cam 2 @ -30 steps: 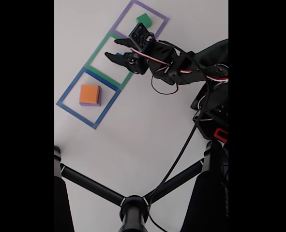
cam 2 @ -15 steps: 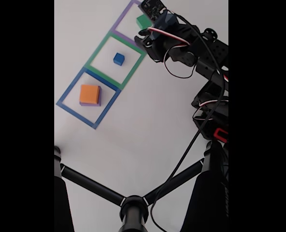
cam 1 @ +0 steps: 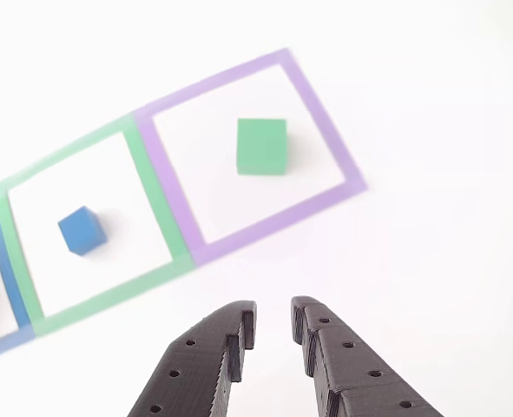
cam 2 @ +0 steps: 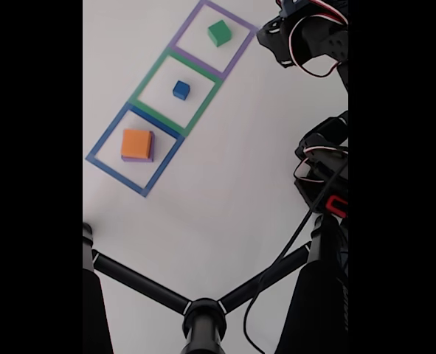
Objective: Tower of hanoi
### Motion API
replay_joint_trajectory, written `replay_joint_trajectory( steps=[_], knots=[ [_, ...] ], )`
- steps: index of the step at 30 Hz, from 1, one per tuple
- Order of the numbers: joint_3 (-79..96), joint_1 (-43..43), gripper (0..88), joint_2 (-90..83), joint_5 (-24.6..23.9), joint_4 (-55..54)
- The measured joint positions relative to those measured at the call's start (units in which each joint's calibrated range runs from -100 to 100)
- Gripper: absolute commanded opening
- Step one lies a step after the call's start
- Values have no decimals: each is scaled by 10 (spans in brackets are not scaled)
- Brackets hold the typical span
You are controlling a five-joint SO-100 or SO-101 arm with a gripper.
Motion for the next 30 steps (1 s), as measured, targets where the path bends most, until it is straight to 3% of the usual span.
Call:
replay_joint_trajectory(
  steps=[7, 15, 20, 30],
  knots=[
    [-75, 32, 13, -13, 0, 96],
    [-32, 72, 195, -17, 0, 69],
    [84, 83, 266, -17, 0, -66],
    [359, 108, 343, 54, 0, -470]
  ],
)
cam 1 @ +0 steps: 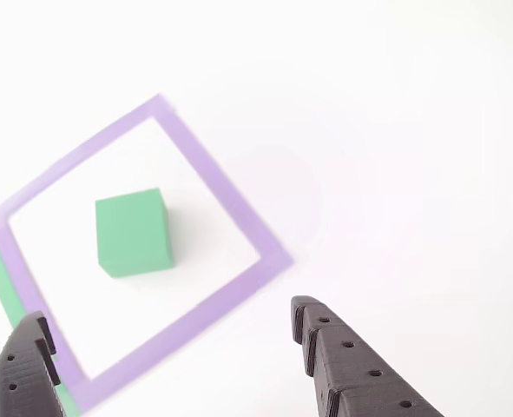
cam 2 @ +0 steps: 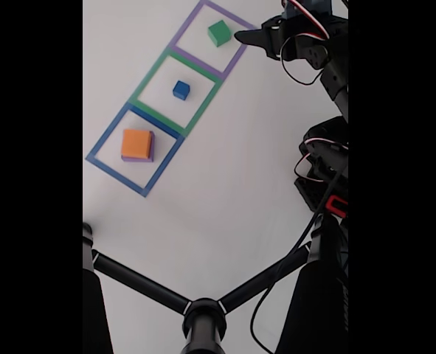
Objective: Tower of hanoi
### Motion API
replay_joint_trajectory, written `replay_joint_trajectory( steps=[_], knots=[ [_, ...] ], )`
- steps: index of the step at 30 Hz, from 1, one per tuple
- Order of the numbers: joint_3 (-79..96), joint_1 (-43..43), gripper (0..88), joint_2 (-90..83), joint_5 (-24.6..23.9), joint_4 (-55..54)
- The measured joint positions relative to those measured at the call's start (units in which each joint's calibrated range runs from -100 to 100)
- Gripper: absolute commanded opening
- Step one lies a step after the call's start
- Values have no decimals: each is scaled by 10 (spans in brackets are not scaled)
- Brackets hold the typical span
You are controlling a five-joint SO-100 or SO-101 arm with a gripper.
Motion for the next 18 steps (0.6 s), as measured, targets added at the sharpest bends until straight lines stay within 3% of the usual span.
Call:
replay_joint_trajectory(
  steps=[10, 18],
  knots=[
    [113, -4, 335, 228, 0, -438],
    [123, -56, 316, 370, 2, -626]
  ],
)
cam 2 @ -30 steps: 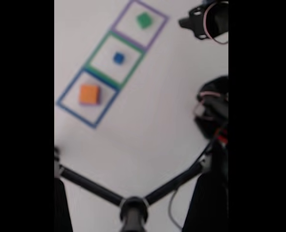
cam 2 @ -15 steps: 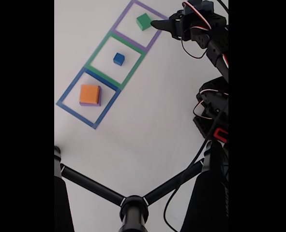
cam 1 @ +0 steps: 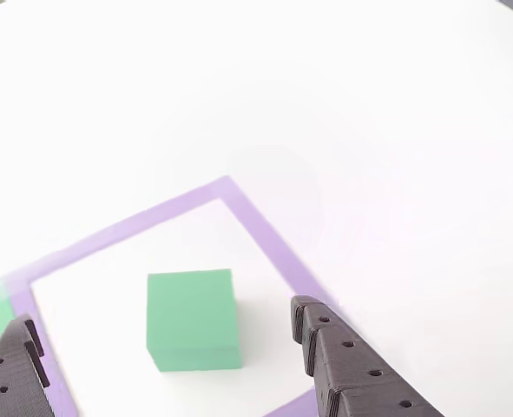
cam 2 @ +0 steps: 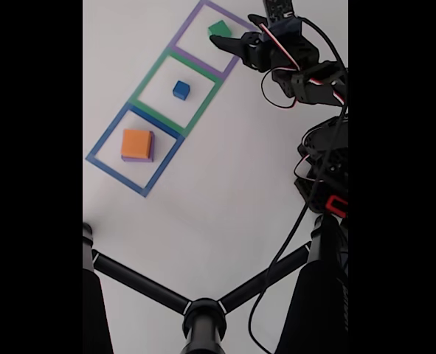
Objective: Tower of hanoi
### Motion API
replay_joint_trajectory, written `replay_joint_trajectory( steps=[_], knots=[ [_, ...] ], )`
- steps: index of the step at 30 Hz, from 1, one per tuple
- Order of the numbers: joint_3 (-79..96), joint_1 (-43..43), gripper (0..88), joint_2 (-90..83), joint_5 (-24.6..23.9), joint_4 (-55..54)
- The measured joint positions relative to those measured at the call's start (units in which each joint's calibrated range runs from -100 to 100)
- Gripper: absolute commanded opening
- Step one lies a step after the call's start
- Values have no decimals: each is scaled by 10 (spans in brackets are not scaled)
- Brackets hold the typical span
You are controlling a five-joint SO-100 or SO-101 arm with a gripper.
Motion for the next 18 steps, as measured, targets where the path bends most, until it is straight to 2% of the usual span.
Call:
replay_joint_trajectory(
  steps=[7, 18],
  knots=[
    [-22, -4, 316, 117, 4, -93],
    [-88, 31, 311, 221, 4, -130]
  ],
)
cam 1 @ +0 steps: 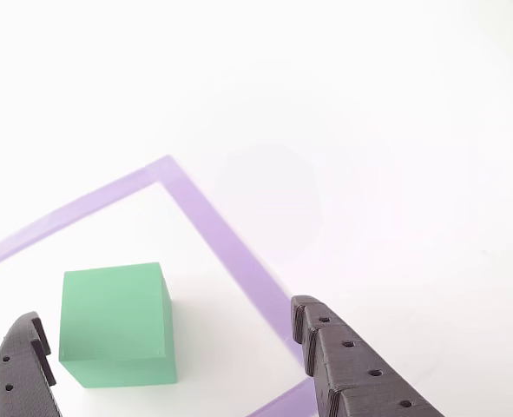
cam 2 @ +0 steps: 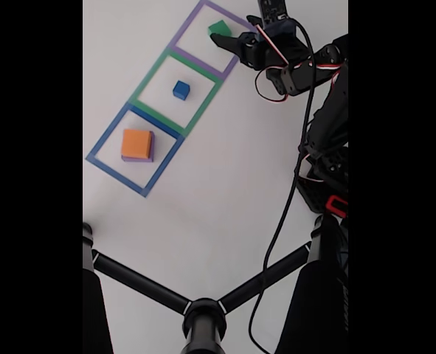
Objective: Tower of hanoi
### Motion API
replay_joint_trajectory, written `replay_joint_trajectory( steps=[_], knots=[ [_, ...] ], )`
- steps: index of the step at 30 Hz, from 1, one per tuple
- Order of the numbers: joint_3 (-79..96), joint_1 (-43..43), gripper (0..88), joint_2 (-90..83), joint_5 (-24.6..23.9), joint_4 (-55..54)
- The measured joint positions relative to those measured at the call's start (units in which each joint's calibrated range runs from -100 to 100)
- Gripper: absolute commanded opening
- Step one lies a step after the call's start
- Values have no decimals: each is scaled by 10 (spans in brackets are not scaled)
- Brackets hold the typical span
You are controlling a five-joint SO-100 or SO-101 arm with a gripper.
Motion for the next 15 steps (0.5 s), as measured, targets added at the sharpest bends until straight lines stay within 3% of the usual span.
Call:
replay_joint_trajectory(
  steps=[15],
  knots=[
    [-1, -28, 307, 38, 0, -48]
  ],
)
